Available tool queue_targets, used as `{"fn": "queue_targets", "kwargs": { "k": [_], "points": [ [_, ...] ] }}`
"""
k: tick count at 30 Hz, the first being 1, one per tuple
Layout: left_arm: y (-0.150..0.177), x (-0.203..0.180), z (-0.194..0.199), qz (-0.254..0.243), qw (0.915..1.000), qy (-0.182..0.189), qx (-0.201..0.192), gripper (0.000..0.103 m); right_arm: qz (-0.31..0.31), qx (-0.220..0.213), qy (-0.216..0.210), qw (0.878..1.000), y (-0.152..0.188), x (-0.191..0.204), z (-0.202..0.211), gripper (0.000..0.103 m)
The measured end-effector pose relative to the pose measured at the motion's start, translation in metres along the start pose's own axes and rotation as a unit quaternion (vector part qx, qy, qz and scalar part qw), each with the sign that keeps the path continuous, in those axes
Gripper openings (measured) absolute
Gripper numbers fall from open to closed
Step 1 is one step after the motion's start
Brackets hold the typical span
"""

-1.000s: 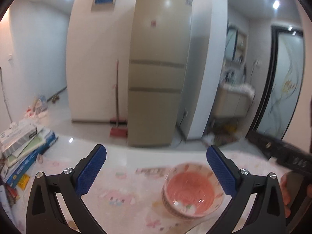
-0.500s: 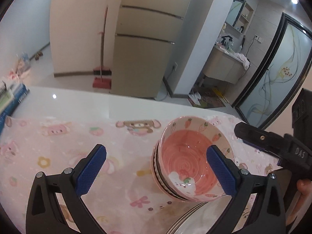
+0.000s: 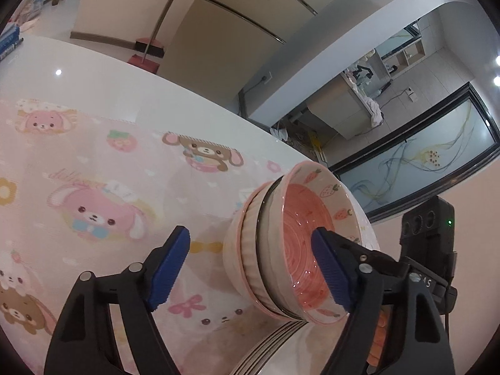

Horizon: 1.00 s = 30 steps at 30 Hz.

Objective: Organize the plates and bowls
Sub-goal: 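Close both tools on the rim of the bowl stack, then lift the bowl stack and carry it over the plate stack with both tools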

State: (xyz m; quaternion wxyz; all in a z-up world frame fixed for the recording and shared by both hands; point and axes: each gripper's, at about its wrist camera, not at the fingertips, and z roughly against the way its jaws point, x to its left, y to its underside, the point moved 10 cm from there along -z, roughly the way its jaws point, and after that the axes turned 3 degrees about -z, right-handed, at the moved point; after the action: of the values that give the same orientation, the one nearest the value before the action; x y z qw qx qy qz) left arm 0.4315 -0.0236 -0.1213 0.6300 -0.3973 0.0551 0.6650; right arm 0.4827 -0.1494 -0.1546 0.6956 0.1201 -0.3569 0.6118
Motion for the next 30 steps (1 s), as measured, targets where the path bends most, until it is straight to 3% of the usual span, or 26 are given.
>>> {"fn": "queue_targets", "kwargs": {
  "k": [3,5,7,15,19,30],
  "points": [
    [0.003,-0.001,-0.003,0.004,0.9998,0.013,0.011,0.071,-0.011,0.010,-0.003,1.000,0.002,-0.003,-0.007,0.065],
    [0.004,0.000,-0.006,0.013,0.9993,0.028,0.022,0.058,-0.019,0.015,-0.007,1.000,0.003,-0.005,-0.011,0.065],
    [0.005,0.000,-0.008,0.020,0.9986,0.036,0.032,0.053,-0.029,0.020,-0.013,0.999,0.003,-0.008,-0.015,0.061],
    [0.012,0.001,-0.014,0.026,0.9978,0.042,0.044,0.050,-0.055,0.031,-0.026,0.998,0.003,-0.013,-0.022,0.047],
    [0.013,0.007,-0.018,0.047,0.9959,0.058,0.051,0.051,-0.065,0.032,-0.036,0.997,0.002,-0.014,-0.024,0.047],
    [0.030,0.008,-0.031,0.061,0.9935,0.057,0.077,0.050,-0.060,0.047,-0.039,0.996,0.007,-0.012,-0.028,0.048]
  ]
}}
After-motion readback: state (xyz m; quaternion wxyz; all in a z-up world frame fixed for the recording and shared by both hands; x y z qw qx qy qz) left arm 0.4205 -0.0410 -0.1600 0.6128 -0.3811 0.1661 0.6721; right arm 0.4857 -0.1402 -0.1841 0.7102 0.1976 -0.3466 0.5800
